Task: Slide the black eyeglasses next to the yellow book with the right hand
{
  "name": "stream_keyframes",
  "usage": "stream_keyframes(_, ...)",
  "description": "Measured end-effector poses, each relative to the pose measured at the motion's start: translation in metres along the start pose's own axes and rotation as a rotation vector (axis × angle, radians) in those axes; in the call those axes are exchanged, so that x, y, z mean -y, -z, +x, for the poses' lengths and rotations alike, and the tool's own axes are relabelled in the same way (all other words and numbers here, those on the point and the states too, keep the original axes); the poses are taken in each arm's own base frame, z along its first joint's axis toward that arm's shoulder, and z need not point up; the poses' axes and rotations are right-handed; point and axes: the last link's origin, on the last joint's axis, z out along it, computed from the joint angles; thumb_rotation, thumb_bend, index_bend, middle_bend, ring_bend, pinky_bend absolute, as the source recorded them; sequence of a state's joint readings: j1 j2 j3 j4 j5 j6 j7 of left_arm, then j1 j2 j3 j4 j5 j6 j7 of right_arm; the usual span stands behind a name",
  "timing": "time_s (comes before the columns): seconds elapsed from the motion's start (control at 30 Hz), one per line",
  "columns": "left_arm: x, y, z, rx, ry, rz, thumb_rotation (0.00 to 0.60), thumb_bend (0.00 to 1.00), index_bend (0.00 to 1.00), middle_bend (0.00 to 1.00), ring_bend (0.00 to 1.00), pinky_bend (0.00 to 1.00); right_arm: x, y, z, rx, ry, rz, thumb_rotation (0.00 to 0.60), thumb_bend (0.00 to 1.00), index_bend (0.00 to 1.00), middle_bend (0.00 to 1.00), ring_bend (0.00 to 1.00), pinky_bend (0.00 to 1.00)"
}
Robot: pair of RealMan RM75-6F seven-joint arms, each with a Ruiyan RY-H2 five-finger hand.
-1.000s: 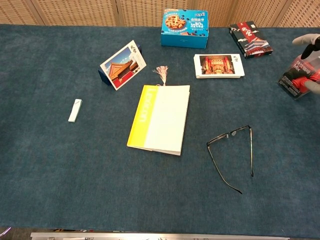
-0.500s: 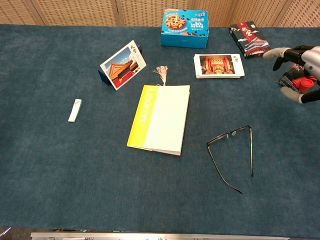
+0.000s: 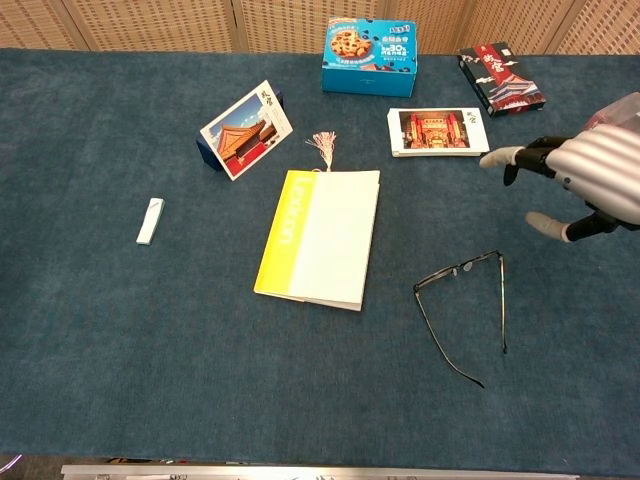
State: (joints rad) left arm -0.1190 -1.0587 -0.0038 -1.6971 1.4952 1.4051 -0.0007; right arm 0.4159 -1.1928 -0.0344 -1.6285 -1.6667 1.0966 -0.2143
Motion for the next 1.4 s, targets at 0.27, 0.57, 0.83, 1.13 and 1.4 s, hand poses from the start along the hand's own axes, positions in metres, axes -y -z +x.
stream_keyframes(0.27,-0.002,-0.003,-0.001,0.005,0.001,-0.016,0.6,0.28,0.45,0.52,0.46,0.56,0.006,0.003,-0.007,0.047,0.023,0.038,0.6,0.4,0.2,0.37,0.27,0.52)
stream_keyframes(0.57,-0.002,-0.003,-0.002,0.007,0.0,-0.015,0.6,0.28,0.45,0.52,0.46,0.56,0.006,0.004,-0.013,0.086,0.034,0.048,0.6,0.4,0.2,0.36,0.27,0.51)
stream_keyframes(0.83,-0.002,-0.003,-0.002,0.01,0.001,-0.013,0.6,0.28,0.45,0.52,0.46,0.56,0.003,0.004,-0.019,0.11,0.045,0.042,0.6,0.43,0.2,0.36,0.27,0.51)
stream_keyframes(1.13,-0.001,-0.001,-0.003,0.013,0.001,-0.008,0.6,0.28,0.45,0.52,0.46,0.56,0.001,0.001,-0.026,0.133,0.062,0.044,0.6,0.43,0.2,0.35,0.25,0.5)
stream_keyframes(1.4,0.001,-0.001,-0.003,0.013,0.003,-0.006,0.6,0.28,0.45,0.52,0.46,0.56,0.003,-0.005,-0.033,0.144,0.064,0.054,0.6,0.43,0.2,0.34,0.25,0.49)
